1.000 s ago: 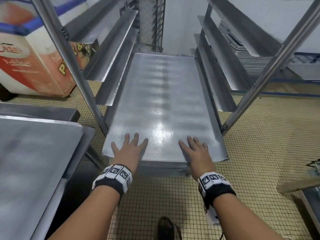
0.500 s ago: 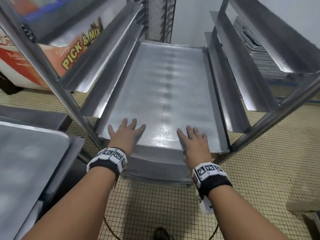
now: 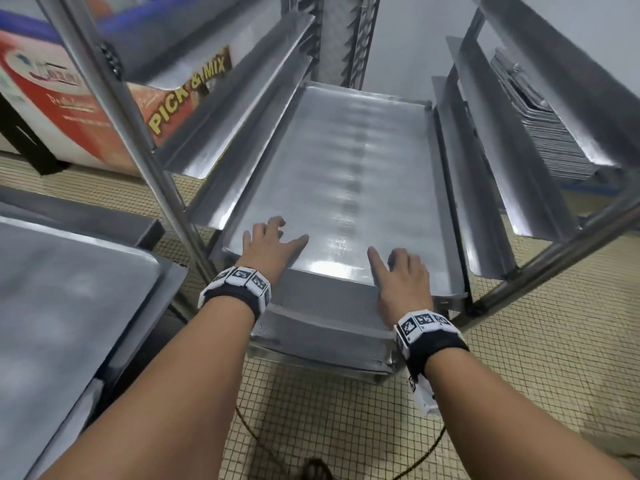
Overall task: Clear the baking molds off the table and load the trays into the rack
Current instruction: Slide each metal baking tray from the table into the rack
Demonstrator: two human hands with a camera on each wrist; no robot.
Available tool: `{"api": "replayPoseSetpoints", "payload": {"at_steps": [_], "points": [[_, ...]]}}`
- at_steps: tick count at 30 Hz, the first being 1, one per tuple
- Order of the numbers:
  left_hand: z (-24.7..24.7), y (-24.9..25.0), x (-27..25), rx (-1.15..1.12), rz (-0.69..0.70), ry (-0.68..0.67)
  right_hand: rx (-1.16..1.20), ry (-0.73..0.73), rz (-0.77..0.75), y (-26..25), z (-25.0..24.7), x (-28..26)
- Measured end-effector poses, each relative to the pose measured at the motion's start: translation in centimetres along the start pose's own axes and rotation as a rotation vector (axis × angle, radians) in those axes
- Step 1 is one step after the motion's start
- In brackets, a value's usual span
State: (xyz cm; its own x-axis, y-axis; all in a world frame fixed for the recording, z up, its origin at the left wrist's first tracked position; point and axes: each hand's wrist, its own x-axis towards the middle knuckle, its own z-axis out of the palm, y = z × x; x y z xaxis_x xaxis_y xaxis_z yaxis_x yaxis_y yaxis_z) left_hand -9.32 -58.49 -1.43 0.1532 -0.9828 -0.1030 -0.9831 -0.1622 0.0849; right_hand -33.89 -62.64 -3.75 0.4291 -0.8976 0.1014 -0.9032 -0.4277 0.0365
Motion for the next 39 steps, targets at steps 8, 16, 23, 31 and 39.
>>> {"api": "replayPoseSetpoints", "payload": {"at_steps": [8,16,23,31,39], "points": [[-0.5,-1.8,-9.1,0.003,0.026,-0.151,-0.035,-0.321,0.169,-3.4,-3.0,-3.4],[-2.8,-10.3,-24.4,-0.208,-0.29,-0.184,-0.058,-0.484,0.054,-12.1,-8.4,-7.4],[-1.0,-19.8,-41.6,-0.298,-0.729,-0.136,0.156,-0.416,-0.313,-28.5,-10.0,-13.9],[4.1,-22.2,-57.8,-0.303,-1.124,-0.247,0.205,-0.459,-0.709,-42.4,-7.6,-22.7],[4.9,-21.0,-59.6,-0.371,-1.15,-0.292,0.11,-0.466,-0.782,-47.4,-4.8,-25.1]]}}
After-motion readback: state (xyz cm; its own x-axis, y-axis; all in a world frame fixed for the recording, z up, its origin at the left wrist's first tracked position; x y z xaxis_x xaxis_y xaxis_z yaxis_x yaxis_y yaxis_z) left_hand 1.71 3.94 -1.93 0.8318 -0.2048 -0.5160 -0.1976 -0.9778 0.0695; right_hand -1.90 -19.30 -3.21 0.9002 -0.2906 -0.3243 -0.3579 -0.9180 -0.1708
